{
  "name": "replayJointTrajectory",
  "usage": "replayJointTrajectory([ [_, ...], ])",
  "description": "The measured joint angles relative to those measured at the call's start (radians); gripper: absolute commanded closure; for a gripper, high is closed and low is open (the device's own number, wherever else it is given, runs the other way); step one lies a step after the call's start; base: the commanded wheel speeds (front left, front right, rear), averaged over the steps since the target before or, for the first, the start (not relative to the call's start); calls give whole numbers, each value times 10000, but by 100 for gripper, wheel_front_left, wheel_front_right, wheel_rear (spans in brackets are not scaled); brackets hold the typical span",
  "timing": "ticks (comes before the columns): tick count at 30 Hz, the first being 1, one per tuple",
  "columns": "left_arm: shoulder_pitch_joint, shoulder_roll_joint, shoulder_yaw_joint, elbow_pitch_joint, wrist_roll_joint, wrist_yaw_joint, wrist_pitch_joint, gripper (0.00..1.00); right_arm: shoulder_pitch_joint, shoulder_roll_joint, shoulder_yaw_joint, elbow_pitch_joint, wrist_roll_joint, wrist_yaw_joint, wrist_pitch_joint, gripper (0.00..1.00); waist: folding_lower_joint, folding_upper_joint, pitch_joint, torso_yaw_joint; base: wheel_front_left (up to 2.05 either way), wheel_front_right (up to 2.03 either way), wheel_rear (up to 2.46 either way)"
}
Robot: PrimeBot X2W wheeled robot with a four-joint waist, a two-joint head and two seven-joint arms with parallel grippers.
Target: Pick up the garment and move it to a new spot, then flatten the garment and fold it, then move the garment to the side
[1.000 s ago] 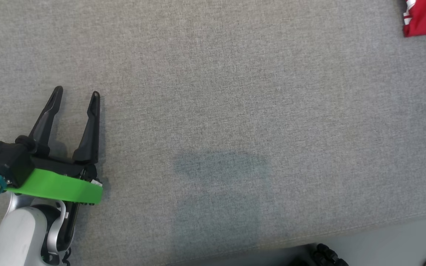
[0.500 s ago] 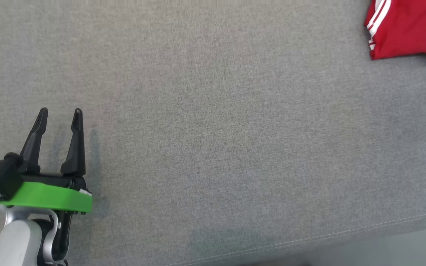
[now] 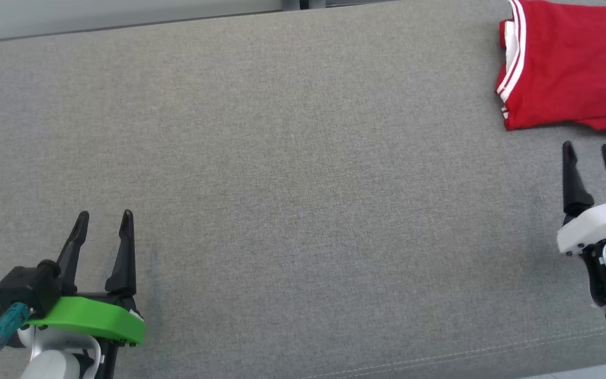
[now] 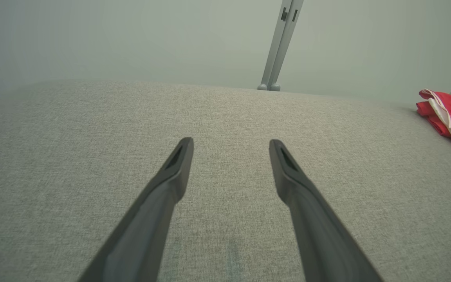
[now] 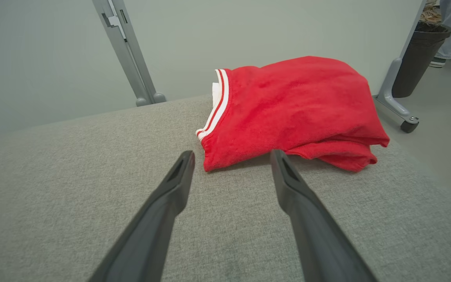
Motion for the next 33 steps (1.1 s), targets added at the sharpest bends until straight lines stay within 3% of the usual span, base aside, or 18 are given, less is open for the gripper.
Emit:
replayJointTrajectory([
  [14, 570, -224, -245, 1162, 144, -13, -88, 0, 1603, 692, 541, -953, -1381, -546, 0, 0, 0, 0, -1758, 836, 0, 0, 0],
  [20, 966, -222, 63, 1277, 138, -8, -142, 0, 2159, 991, 940, -1248, -1774, -566, 0, 0, 0, 0, -2372, 1053, 0, 0, 0],
  [32, 1031, -224, 182, 1287, 138, -10, -165, 0, 2723, 1018, 616, -1774, -2019, -725, 0, 0, 0, 0, -2770, 1015, 0, 0, 0],
  [33, 1042, -330, 171, 1476, 138, -10, -159, 100, 2782, 1104, 608, -1705, -2073, -721, 17, 100, 0, 0, -2788, 1001, 0, 0, 0],
])
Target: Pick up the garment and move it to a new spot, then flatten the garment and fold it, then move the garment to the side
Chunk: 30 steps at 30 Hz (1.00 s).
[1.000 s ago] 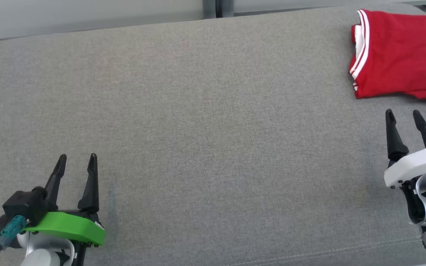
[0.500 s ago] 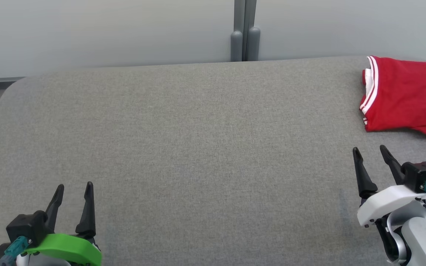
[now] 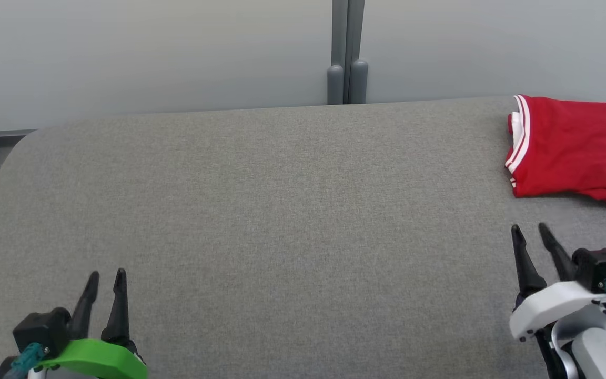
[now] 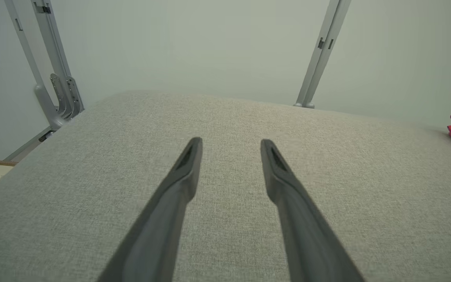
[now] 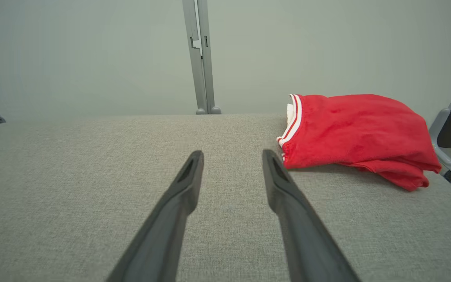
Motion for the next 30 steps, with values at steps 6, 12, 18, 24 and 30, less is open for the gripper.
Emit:
replayJointTrajectory([
  [6, 303, -408, -209, 453, -86, -2, 17, 100, 540, 506, 157, 466, 38, 10, 29, 100, 0, 0, 1, -1, 0, 0, 0],
  [12, 301, -447, -84, 458, -667, -81, 230, 100, 523, 550, -113, 460, 635, 134, 219, 100, 0, 0, 18, 3, 0, 0, 0],
  [18, 297, -583, 130, 458, -1388, -182, 451, 100, 500, 683, -343, 447, 1576, 276, 447, 100, 0, 0, 32, 7, 0, 0, 0],
  [24, 289, -648, 270, 458, -1983, -291, 662, 100, 491, 861, -573, 437, 2257, 382, 665, 100, 0, 0, 48, 11, 0, 0, 0],
  [30, 275, -694, 497, 460, -2600, -359, 886, 100, 472, 922, -846, 416, 2930, 510, 894, 100, 0, 0, 62, 15, 0, 0, 0],
])
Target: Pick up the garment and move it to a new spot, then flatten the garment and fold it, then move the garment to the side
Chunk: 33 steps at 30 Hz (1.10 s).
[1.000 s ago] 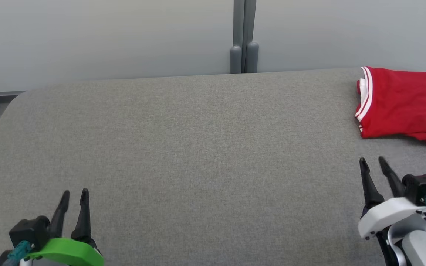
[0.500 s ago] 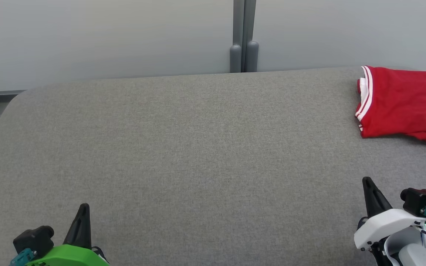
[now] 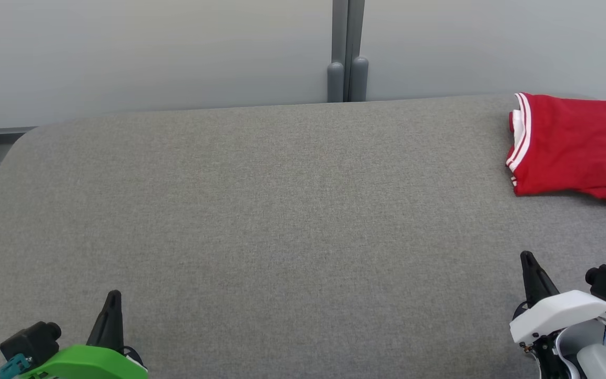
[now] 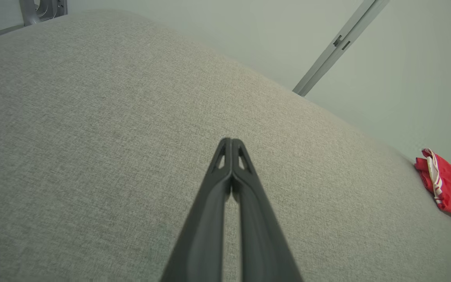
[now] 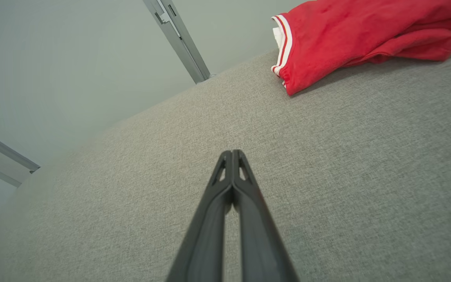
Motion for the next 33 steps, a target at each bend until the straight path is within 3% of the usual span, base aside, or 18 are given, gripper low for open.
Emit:
replayJointTrajectory([
  [33, -415, -550, 974, 100, -3258, -479, 1078, 100, -400, 721, -1344, -128, 3753, 667, 1112, 100, 0, 0, 77, 19, 0, 0, 0],
])
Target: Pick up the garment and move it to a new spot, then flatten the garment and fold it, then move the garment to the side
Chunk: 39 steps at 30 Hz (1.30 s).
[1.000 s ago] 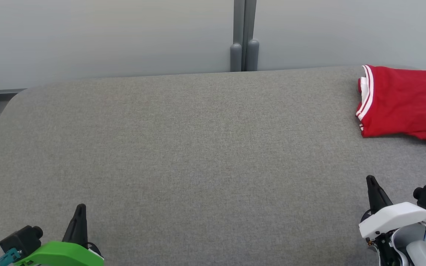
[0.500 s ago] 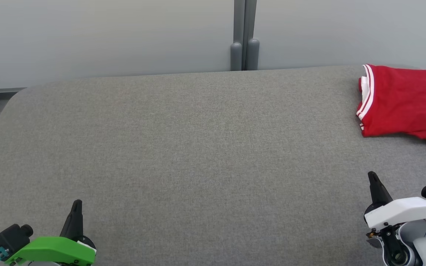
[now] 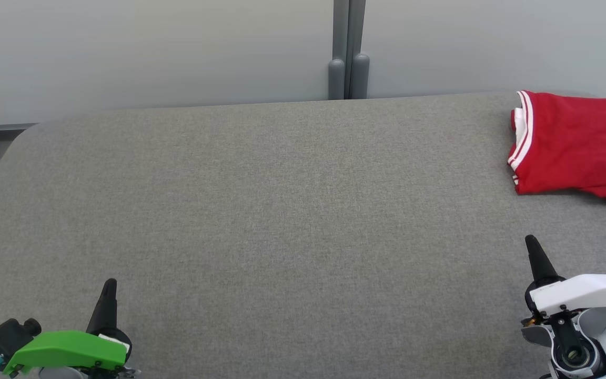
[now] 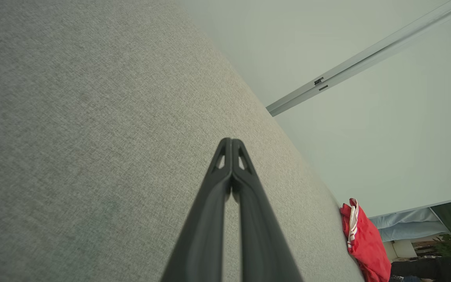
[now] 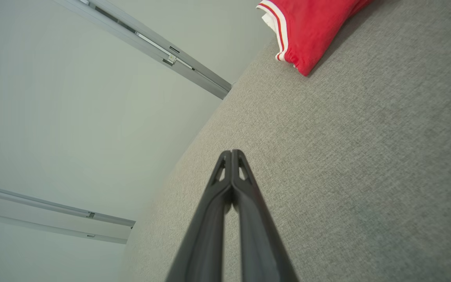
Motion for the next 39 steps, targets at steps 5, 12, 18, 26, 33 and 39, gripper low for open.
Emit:
replayJointTrajectory([
  [5, -37, -69, 123, 27, -546, -90, 169, 100, -5, 150, -209, -8, 589, 98, 130, 100, 0, 0, 12, 3, 0, 0, 0],
  [12, -229, -151, 355, 48, -1237, -198, 430, 100, -68, 244, -516, -27, 1388, 255, 397, 100, 0, 0, 28, 7, 0, 0, 0],
  [18, -241, -311, 566, 58, -1866, -313, 604, 100, -199, 439, -761, -56, 2104, 414, 568, 100, 0, 0, 42, 11, 0, 0, 0],
  [26, -453, -401, 825, 79, -2740, -518, 957, 100, -219, 571, -1141, -86, 3145, 598, 882, 100, 0, 0, 63, 16, 0, 0, 0],
  [33, -514, -543, 1028, 82, -3521, -616, 1181, 100, -329, 777, -1423, -111, 3990, 717, 1137, 100, 0, 0, 79, 21, 0, 0, 0],
  [39, -652, -633, 1264, 98, -4142, -704, 1388, 100, -412, 844, -1672, -142, 4707, 872, 1319, 100, 0, 0, 93, 24, 0, 0, 0],
])
